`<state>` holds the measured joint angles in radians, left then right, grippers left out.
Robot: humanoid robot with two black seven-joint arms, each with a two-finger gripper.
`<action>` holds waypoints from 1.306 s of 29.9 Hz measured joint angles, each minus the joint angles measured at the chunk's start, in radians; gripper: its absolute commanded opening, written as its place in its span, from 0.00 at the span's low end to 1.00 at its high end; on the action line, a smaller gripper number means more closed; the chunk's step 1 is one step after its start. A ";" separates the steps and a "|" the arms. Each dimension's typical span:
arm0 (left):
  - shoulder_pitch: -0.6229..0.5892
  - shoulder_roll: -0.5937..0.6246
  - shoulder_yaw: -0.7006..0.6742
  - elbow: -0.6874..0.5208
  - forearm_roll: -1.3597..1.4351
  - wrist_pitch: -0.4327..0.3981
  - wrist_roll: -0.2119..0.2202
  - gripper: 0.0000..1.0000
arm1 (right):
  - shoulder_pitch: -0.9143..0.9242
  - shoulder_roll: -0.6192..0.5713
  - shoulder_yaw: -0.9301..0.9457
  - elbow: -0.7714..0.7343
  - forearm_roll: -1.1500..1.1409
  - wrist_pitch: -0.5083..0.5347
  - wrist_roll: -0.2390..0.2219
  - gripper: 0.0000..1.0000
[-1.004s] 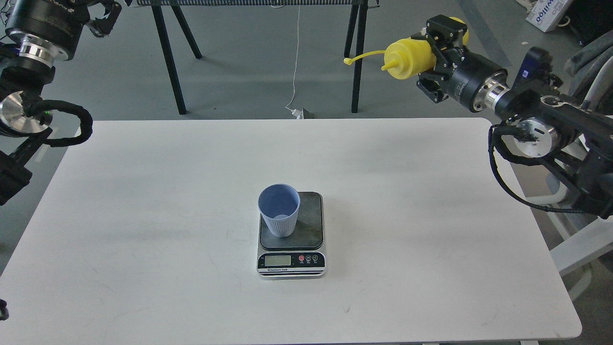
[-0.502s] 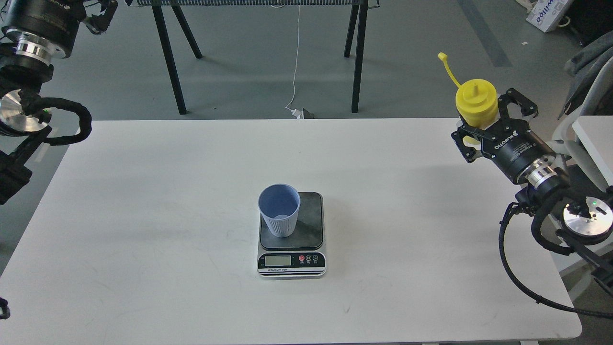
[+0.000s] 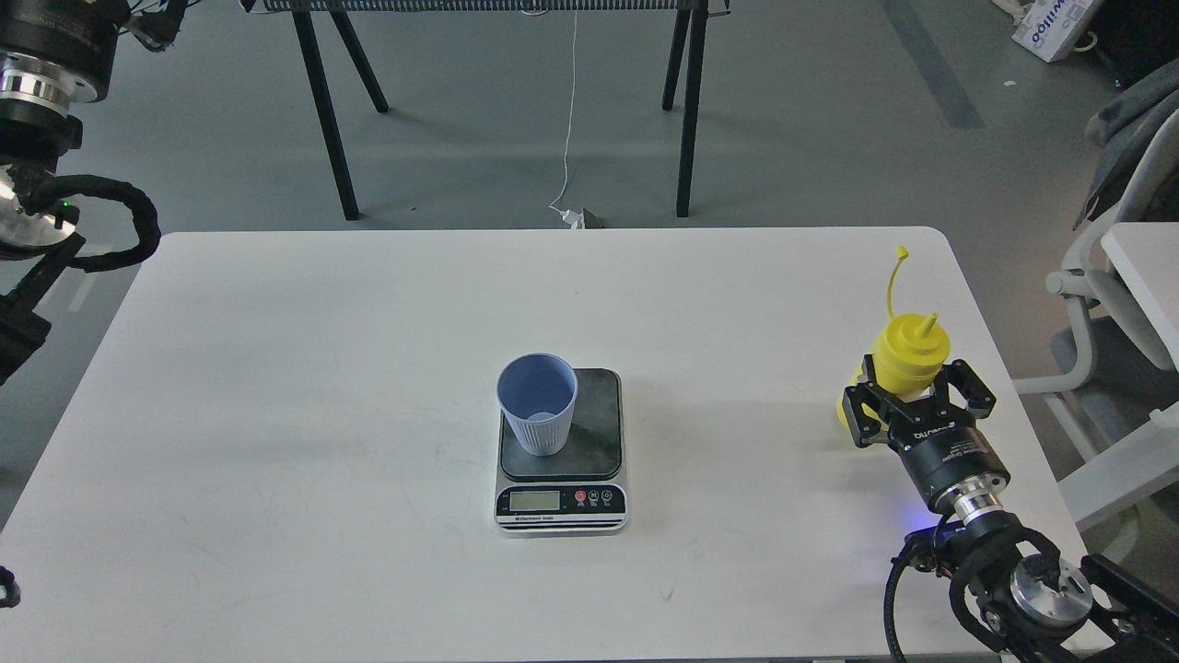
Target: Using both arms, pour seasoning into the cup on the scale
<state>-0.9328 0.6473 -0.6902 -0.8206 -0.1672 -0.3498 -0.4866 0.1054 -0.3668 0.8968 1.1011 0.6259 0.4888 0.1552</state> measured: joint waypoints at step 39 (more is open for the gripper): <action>-0.001 -0.001 -0.002 -0.002 0.000 0.000 0.002 1.00 | -0.269 -0.187 -0.001 0.143 -0.098 0.000 0.020 0.99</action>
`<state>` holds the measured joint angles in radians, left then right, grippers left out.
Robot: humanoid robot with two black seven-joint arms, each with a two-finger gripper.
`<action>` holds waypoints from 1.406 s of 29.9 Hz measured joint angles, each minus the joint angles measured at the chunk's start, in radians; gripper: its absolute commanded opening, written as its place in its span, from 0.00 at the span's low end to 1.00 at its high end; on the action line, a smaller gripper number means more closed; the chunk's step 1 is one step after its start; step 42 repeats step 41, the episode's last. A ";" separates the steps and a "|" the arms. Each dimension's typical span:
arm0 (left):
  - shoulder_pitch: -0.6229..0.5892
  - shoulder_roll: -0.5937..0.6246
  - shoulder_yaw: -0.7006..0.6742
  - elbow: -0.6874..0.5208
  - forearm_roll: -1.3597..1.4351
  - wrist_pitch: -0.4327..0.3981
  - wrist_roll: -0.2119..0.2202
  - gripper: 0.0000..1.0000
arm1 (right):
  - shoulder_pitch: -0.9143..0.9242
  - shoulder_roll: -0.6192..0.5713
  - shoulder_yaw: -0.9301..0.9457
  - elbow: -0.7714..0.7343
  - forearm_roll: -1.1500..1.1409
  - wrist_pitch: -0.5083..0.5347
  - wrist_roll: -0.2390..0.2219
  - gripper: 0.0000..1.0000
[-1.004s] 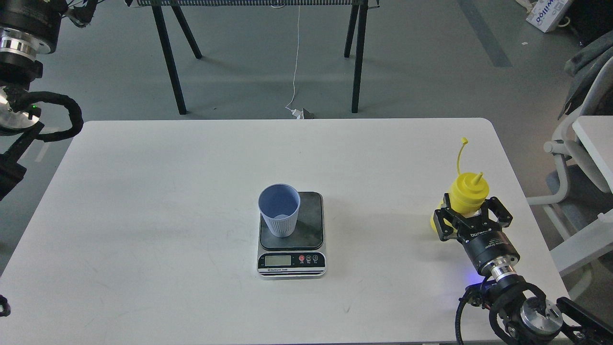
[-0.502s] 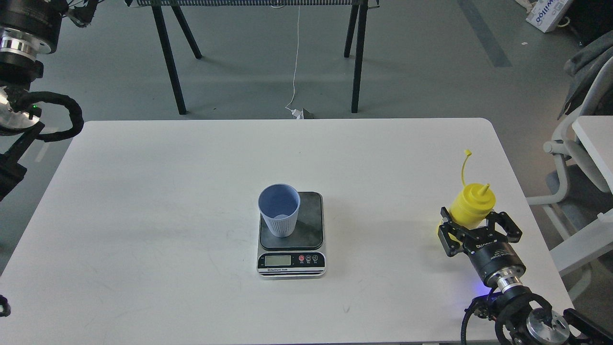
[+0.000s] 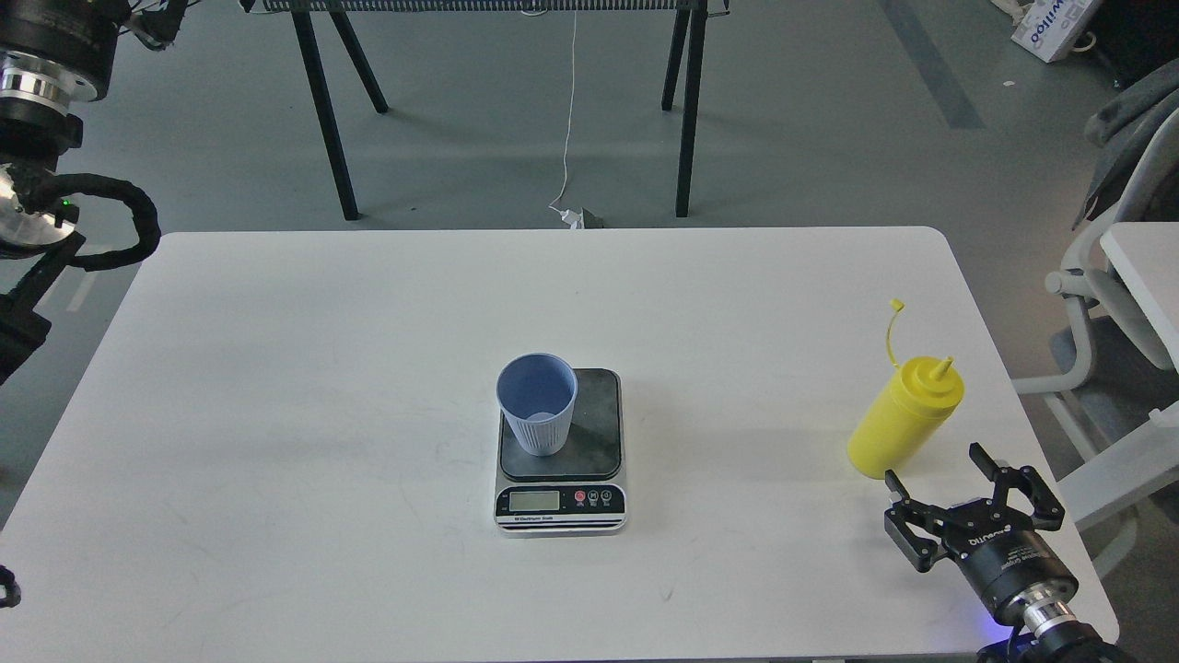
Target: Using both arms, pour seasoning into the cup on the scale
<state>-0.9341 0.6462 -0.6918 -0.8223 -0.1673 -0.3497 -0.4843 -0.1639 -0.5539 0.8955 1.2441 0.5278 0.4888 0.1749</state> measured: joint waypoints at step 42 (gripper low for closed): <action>0.150 -0.034 -0.060 0.015 -0.070 -0.011 0.148 1.00 | 0.953 0.093 -0.024 -0.682 -0.128 0.000 0.047 0.99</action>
